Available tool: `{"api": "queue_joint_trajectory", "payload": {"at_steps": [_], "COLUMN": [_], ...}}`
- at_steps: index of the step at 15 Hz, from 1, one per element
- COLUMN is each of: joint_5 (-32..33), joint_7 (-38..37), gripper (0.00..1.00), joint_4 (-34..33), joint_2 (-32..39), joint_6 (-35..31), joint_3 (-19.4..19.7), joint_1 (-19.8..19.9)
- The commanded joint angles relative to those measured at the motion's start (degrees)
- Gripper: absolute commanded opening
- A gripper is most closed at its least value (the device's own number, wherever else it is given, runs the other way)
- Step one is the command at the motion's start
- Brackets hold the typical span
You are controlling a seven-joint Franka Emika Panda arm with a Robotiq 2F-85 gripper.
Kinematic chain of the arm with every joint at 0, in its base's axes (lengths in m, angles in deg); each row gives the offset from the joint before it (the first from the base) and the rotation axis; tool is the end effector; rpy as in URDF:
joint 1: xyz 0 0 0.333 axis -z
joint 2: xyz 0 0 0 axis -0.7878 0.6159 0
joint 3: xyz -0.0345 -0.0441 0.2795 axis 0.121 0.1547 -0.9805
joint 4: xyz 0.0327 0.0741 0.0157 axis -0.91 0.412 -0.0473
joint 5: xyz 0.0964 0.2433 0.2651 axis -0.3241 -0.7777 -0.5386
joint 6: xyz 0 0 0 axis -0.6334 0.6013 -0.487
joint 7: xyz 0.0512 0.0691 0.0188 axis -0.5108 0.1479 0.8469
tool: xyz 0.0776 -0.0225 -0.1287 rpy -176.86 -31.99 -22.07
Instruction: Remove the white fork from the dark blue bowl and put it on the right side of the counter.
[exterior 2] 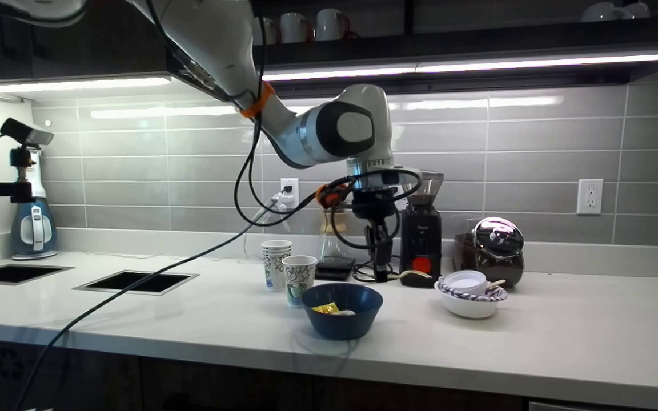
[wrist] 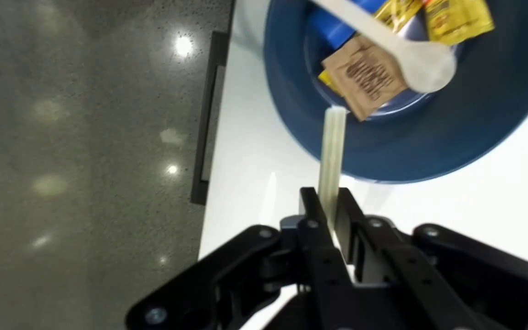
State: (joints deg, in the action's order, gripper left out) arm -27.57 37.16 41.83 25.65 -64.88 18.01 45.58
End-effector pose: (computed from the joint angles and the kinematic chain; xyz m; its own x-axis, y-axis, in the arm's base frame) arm 0.6008 0.0206 0.3103 0.8672 -0.4786 0.1374 -0.4840 -0.8750 0.0067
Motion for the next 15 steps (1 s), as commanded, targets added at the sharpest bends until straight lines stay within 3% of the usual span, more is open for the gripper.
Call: {"api": "queue_joint_trajectory", "payload": {"at_steps": [1, 4, 6, 7, 11, 12, 13, 15], "joint_5": [5.6, 7.8, 5.5, 5.7, 5.6, 5.6, 7.5, 5.6], "joint_7": [-0.3, -2.1, -1.1, 0.0, 0.0, 0.0, 1.4, 7.3], "gripper": [0.03, 0.03, 0.03, 0.12, 0.12, 0.03, 0.03, 0.03], "joint_4": [-1.6, -2.7, -3.7, -1.4, -2.7, -2.8, -3.1, -3.3], "joint_2": [1.6, 3.8, 5.4, 2.9, 4.9, 4.9, 5.9, 7.5], "joint_6": [-1.7, -4.5, -4.1, -3.4, -3.5, -3.5, -4.5, -5.6], "joint_3": [2.0, 3.2, 2.8, 2.9, 3.1, 3.1, 3.5, 2.3], "joint_1": [1.4, 1.8, 2.3, 2.2, 2.1, 2.1, 2.1, 3.2]}}
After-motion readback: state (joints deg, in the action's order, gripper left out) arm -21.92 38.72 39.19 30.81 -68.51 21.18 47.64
